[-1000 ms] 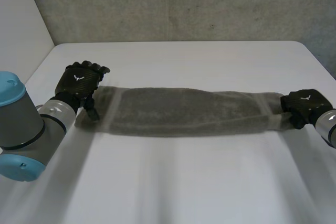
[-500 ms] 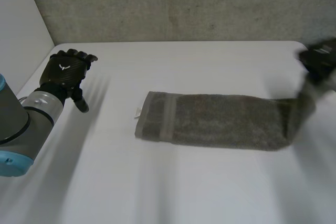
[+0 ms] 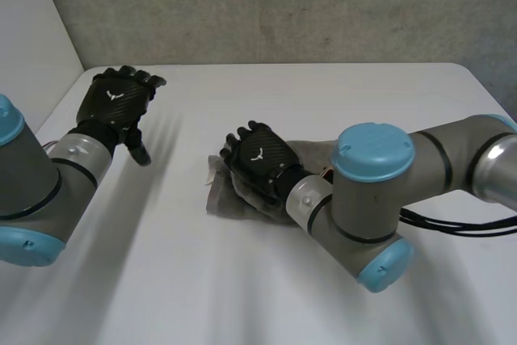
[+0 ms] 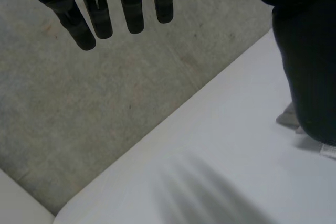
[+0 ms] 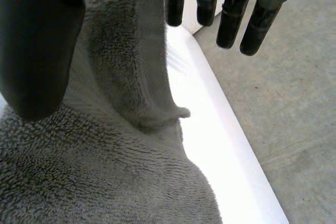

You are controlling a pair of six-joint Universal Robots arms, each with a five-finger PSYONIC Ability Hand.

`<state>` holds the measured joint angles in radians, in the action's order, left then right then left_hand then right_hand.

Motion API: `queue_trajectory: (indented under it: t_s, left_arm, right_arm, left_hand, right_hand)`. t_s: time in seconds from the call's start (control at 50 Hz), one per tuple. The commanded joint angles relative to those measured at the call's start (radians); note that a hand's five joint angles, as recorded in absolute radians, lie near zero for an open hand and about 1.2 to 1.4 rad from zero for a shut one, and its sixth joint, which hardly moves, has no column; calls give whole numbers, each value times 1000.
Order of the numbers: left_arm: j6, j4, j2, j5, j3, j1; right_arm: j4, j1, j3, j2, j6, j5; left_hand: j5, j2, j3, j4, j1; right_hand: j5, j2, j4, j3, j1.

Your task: Fold the towel.

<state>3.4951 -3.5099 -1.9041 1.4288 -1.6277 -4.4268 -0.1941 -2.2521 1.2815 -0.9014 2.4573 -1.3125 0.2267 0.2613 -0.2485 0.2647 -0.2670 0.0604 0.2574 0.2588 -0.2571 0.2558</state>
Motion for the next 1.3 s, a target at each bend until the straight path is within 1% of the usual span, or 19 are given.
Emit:
queue_trajectory:
  t_s: [0.02, 0.1, 0.16, 0.2, 0.22, 0.26, 0.38, 0.42, 0.54, 0.58, 0.76, 0.82, 0.86, 0.88, 0.96, 1.04, 1.18, 1.22, 1.3]
  left_arm:
    - [-16, 0, -12, 1, 46, 70]
    - [-27, 0, -27, -1, 60, 109]
    - [-27, 0, -39, 1, 68, 127]
    - [-27, 2, -68, 2, 91, 179]
    - [-27, 2, -69, 2, 91, 179]
    - [-27, 3, -110, 4, 115, 228]
    - [-30, 3, -176, 7, 151, 284]
    - [-31, 3, -226, 16, 186, 328]
    - [-57, 3, -271, 41, 230, 365]
    - [-83, 3, -288, 45, 252, 380]
    - [-94, 2, -340, 61, 310, 383]
    - [-94, 2, -365, 94, 330, 379]
    - [-90, 2, -388, 142, 342, 366]
    - [-90, 2, -388, 142, 342, 366]
    - [-87, 3, -394, 199, 336, 347]
    - [-82, 5, -394, 213, 322, 339]
    - [-62, 12, -386, 237, 276, 340]
    - [-57, 12, -382, 245, 264, 345]
    - [-50, 12, -375, 263, 249, 356]
  right_arm:
    - [10, 144, 145, -204, 145, -8]
    - [44, 238, 277, -287, 209, -4]
    - [61, 264, 318, -298, 209, -1]
    - [71, 327, 405, -301, 204, 12]
    - [71, 327, 406, -301, 204, 12]
    - [58, 368, 462, -298, 201, 12]
    - [28, 404, 496, -289, 193, 12]
    - [18, 414, 501, -268, 192, 12]
    - [15, 414, 504, -251, 192, 9]
    - [12, 411, 506, -251, 192, 9]
    - [-12, 401, 518, -248, 192, 6]
    - [-30, 401, 518, -244, 192, 1]
    - [-47, 402, 518, -231, 192, -4]
    - [-47, 402, 518, -231, 192, -4]
    - [-64, 401, 512, -209, 190, -7]
    - [-74, 402, 506, -206, 190, -21]
    - [-82, 402, 487, -174, 148, -68]
    - [-82, 402, 489, -174, 128, -77]
    - [-82, 402, 490, -188, 86, -94]
  left_hand:
    - [-194, -54, 41, -57, 59]
    - [-191, -51, 38, -54, 56]
    - [-191, -51, 38, -54, 56]
    - [-188, -48, 35, -51, 54]
    - [-188, -48, 35, -51, 54]
    - [-188, -48, 35, -51, 54]
    - [-185, -45, 32, -48, 51]
    - [-185, -45, 32, -48, 51]
    - [-185, -45, 32, -48, 51]
    - [-185, -45, 32, -48, 51]
    - [-173, -33, 20, -37, 39]
    - [-170, -30, 17, -34, 36]
    - [-167, -27, 14, -31, 33]
    - [-167, -27, 14, -31, 33]
    - [-161, -21, 9, -25, 27]
    - [-161, -21, 9, -25, 27]
    - [-161, -21, 9, -25, 27]
    - [-161, -21, 9, -25, 27]
    - [-161, -21, 9, -25, 27]
  right_hand:
    - [-60, -83, -84, 83, -81]
    - [-60, -83, -84, 83, -81]
    - [-60, -83, -84, 83, -81]
    - [-60, -83, -84, 83, -81]
    - [-60, -83, -84, 83, -81]
    - [-60, -83, -84, 83, -81]
    - [-60, -83, -84, 83, -81]
    - [70, 47, 46, -47, 49]
    - [117, 95, 93, -95, 96]
    - [202, 179, 178, -180, 181]
    - [273, 250, 249, -251, 252]
    - [323, 300, 299, -301, 302]
    - [346, 324, 322, -324, 325]
    - [346, 324, 322, -324, 325]
    - [563, 540, 539, -541, 542]
    - [693, 670, 669, -670, 672]
    - [1103, 1080, 1079, -1081, 1082]
    - [1161, 1138, 1137, -1139, 1140]
    - [1161, 1139, 1137, -1139, 1141]
